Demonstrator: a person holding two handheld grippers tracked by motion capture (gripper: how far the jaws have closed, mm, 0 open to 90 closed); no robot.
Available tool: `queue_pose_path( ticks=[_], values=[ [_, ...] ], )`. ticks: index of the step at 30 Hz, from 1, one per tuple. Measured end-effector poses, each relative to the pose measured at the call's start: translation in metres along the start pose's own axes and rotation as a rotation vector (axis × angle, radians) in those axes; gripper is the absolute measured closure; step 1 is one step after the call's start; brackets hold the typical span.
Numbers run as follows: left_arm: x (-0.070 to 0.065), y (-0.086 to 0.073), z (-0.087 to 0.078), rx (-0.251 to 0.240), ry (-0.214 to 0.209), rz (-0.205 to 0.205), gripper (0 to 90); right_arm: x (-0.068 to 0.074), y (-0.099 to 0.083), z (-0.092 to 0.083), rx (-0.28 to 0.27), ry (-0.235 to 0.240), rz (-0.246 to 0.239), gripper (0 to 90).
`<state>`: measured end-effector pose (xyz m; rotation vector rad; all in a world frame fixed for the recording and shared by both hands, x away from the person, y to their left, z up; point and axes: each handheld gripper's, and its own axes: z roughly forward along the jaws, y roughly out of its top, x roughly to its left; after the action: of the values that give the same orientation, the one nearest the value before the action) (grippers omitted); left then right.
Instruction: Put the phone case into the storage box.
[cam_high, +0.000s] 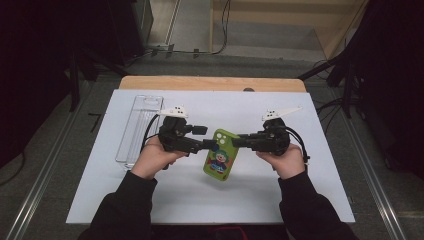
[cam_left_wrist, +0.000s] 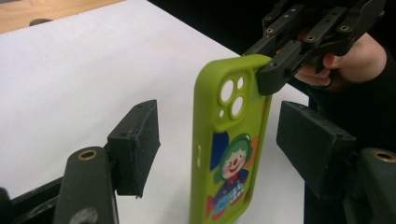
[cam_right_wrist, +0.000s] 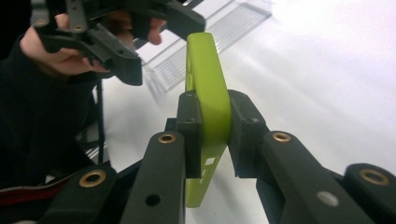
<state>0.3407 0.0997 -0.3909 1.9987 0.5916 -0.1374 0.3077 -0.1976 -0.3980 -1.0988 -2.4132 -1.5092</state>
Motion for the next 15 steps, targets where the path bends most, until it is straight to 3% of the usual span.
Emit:
queue_pose_path(
  ticks=[3, 7, 15],
  values=[
    [0.0005, -0.0001, -0.0002, -0.003, 0.009, -0.006, 30.9, -0.0002, 0.0, -0.0015, -0.009, -0.001, 0.008, 74.8],
    [0.0015, -0.0014, -0.0006, 0.009, 0.048, -0.001, 30.8, 0.0023, 0.0007, -0.0028, -0.007, -0.061, 0.013, 74.8],
    [0.0033, -0.0041, 0.0026, -0.018, 0.08, -0.013, 30.8, 0.0033, 0.0025, -0.003, -0.017, -0.114, 0.061, 74.8]
  ],
)
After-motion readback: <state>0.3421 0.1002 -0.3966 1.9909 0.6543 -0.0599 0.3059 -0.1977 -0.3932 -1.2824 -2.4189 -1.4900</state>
